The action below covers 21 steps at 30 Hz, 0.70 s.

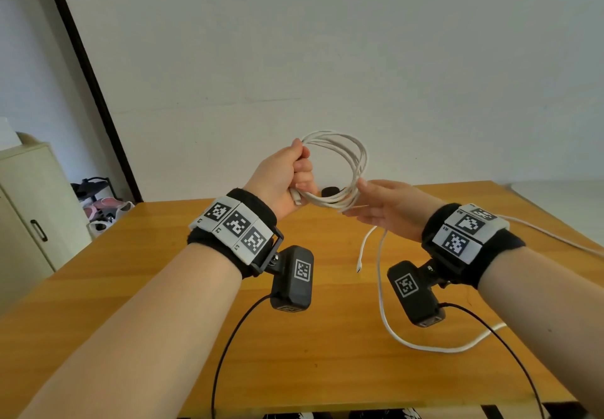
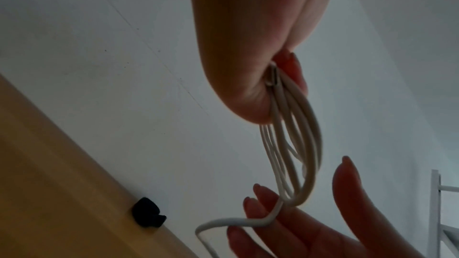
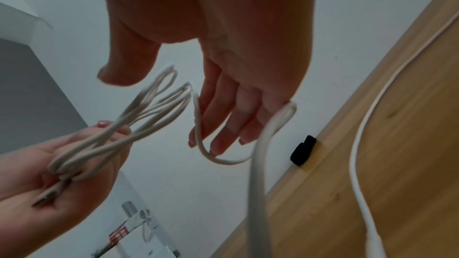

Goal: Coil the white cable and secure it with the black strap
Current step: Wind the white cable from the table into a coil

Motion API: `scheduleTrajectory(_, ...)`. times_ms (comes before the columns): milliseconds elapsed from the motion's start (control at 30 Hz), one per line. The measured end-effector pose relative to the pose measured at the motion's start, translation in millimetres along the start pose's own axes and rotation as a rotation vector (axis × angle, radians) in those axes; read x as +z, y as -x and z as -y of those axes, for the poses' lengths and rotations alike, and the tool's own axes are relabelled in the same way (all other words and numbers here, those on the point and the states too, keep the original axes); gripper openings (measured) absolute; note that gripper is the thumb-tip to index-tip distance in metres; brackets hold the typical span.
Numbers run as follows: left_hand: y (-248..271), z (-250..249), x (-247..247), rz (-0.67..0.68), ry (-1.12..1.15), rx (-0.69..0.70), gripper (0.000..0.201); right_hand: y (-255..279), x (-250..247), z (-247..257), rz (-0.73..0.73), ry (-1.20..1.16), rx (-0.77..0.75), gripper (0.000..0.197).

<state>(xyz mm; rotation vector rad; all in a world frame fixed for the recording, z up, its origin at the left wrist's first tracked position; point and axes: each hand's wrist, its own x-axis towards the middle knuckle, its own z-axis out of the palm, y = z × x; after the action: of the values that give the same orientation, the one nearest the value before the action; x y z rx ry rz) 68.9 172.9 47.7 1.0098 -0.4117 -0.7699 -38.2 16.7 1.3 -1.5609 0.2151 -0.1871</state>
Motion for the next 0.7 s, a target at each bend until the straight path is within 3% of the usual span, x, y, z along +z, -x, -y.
scheduleTrajectory(100,1.8,-1.5,1.0,-0.01,0.033,0.004,0.037,2.2,-0.2,-3.5,-0.043,0.242,0.002,0.032)
scheduleTrajectory(200,4.3,-2.7,2.9,-0.022,0.067,0.012,0.037,0.7,0.9,-8.4,-0.112,0.515,-0.015,0.02)
scheduleTrajectory(400,11.6,-6.1,6.9,-0.029,0.101,0.039,0.038,11.2,13.3,-4.5,-0.06,0.484,-0.057,0.001)
scheduleTrajectory(600,19.7,-14.0,6.0,-0.106,0.213,0.115,0.039,16.4,16.9,-6.5,-0.193,0.415,-0.073,0.023)
scheduleTrajectory(700,24.3,-17.2,7.2,-0.127,0.267,0.143,0.04,21.1,18.5,-6.0,-0.119,0.727,-0.032,0.017)
